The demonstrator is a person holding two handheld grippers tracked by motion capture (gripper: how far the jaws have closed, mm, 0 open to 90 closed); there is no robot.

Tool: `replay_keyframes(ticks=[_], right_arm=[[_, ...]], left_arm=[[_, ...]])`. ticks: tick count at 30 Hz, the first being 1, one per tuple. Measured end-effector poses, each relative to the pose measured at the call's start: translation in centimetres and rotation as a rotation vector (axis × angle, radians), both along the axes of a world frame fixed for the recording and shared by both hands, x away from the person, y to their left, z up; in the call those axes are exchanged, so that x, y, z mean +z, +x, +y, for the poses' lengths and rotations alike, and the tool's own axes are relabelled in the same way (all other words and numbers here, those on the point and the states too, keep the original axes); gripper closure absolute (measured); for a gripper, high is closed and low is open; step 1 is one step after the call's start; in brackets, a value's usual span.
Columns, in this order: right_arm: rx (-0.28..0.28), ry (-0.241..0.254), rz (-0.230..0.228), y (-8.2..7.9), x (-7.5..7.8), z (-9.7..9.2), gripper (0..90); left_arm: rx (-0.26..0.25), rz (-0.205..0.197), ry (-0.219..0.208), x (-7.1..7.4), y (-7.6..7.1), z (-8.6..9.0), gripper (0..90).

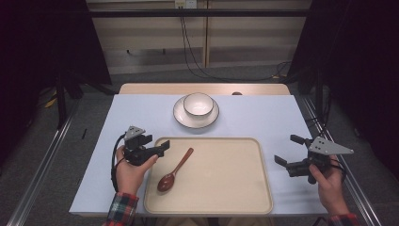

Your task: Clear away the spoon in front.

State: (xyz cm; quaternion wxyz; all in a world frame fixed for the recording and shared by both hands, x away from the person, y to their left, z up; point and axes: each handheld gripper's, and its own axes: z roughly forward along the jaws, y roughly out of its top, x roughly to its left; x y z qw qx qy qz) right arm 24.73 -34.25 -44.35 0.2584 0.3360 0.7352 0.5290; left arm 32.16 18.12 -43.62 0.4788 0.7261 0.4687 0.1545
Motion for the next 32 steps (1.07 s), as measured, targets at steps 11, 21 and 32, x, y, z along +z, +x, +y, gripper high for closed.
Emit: replay_keyframes(ticks=[11, 21, 32], right_arm=[[0.004, -0.011, 0.014, -0.2, -0.1, -0.1, 0.0], [0.003, -0.010, 0.013, -0.3, -0.3, 0.0, 0.0], [-0.006, -0.019, 0.029, -0.2, -0.8, -0.2, 0.0]], left_arm=[[0.035, -0.055, -0.005, 0.4, 0.1, 1.9, 17.6], [0.032, -0.115, -0.042, 0.3, -0.3, 3.0, 15.5], [0.053, -0.103, -0.054, -0.1, -0.4, 4.1, 14.7]])
